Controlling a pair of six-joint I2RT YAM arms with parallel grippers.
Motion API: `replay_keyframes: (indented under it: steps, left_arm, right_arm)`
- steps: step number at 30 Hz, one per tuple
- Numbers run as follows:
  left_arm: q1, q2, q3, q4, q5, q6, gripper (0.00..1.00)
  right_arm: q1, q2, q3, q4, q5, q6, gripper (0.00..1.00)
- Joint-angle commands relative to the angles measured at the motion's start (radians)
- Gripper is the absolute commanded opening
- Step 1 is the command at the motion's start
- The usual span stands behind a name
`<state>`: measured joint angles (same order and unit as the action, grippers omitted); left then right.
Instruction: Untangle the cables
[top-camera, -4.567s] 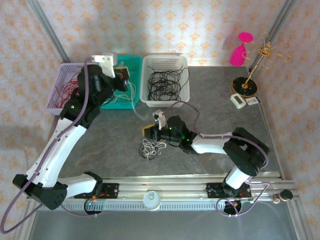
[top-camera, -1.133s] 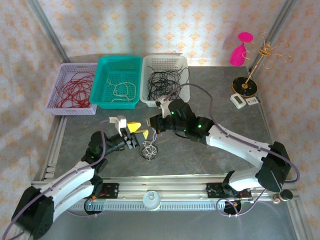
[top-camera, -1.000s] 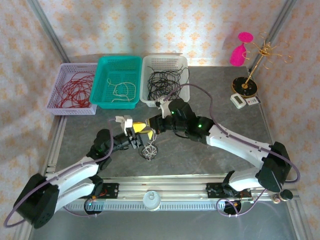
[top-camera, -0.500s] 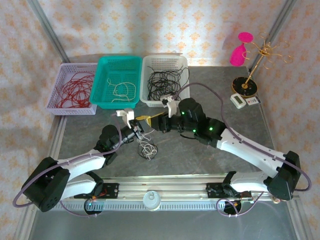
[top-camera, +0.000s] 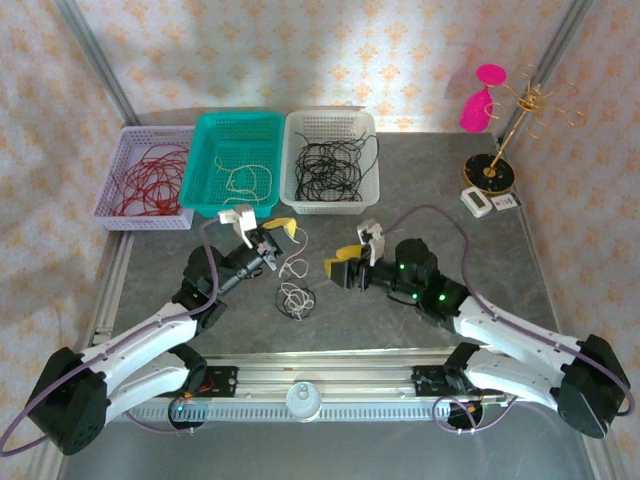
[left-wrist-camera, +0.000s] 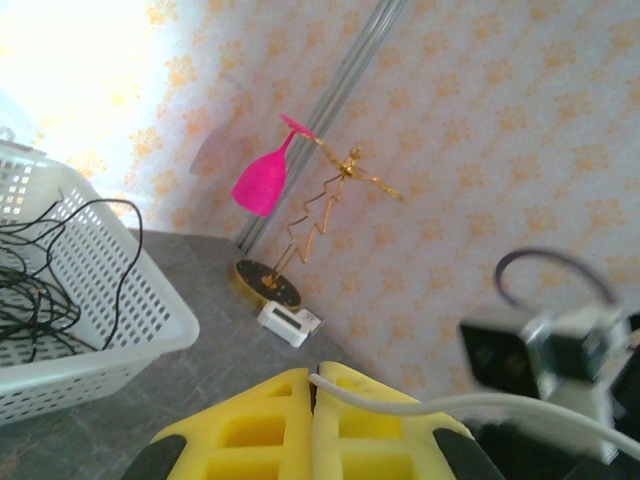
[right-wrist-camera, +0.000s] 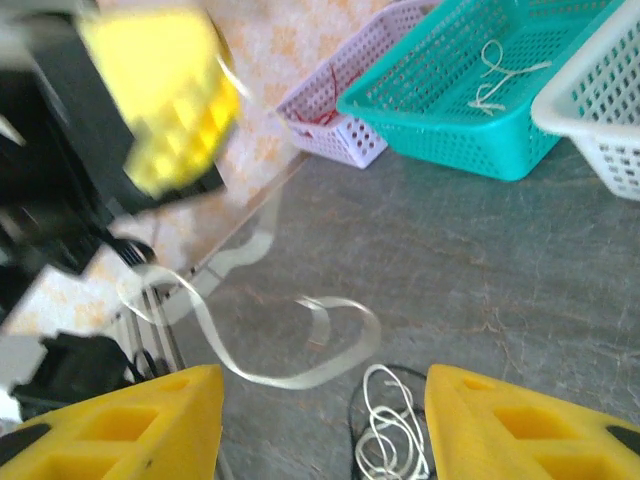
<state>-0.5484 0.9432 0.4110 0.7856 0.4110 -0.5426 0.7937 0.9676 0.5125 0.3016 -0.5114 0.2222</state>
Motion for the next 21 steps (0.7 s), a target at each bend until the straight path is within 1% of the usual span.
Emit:
replay_keyframes:
  steps: [1,3,5,6,8,9,11,15,19,21]
  left_arm:
    - [-0.005,-0.04,0.052,-0.074,0.02,-0.02,0.0]
    - [-0.005,-0.051,0.071,-0.108,0.035,-0.021,0.0]
    - [-0.005,-0.059,0.1,-0.159,0.046,-0.014,0.0]
    - [-0.005,-0.06,0.113,-0.183,0.049,-0.011,0.0]
    - [-0.005,-0.064,0.136,-0.214,0.065,-0.012,0.0]
    - [-0.005,-0.067,0.143,-0.22,0.07,-0.016,0.0]
    - [-0.006,-0.068,0.155,-0.23,0.082,-0.022,0.0]
    - [-0.006,-0.068,0.178,-0.264,0.094,-0.021,0.0]
    - [-0.007,-0.07,0.178,-0.283,0.087,-0.017,0.0]
    - [-0.007,-0.065,0.186,-0.294,0.092,-0.016,0.0]
  right_arm:
    - [0.002,0.007,-0.079,0.257,-0.076,-0.2,0.56]
    - [0.002,0.01,-0.112,0.324,-0.115,-0.257,0.56]
    - [0.006,0.011,-0.099,0.293,-0.203,-0.372,0.57]
    - [0.018,0.007,-0.1,0.271,-0.212,-0.456,0.57]
    - [0.062,-0.004,-0.11,0.228,-0.16,-0.697,0.6]
    - [0.072,-0.001,-0.11,0.229,-0.13,-0.761,0.61]
    - [0.073,0.019,-0.086,0.24,-0.078,-0.845,0.61]
    - [0.078,0.093,-0.008,0.213,-0.022,-0.974,0.6]
    - [0.084,0.147,0.044,0.209,-0.026,-1.077,0.61]
    - [0.084,0.167,0.057,0.22,-0.043,-1.097,0.61]
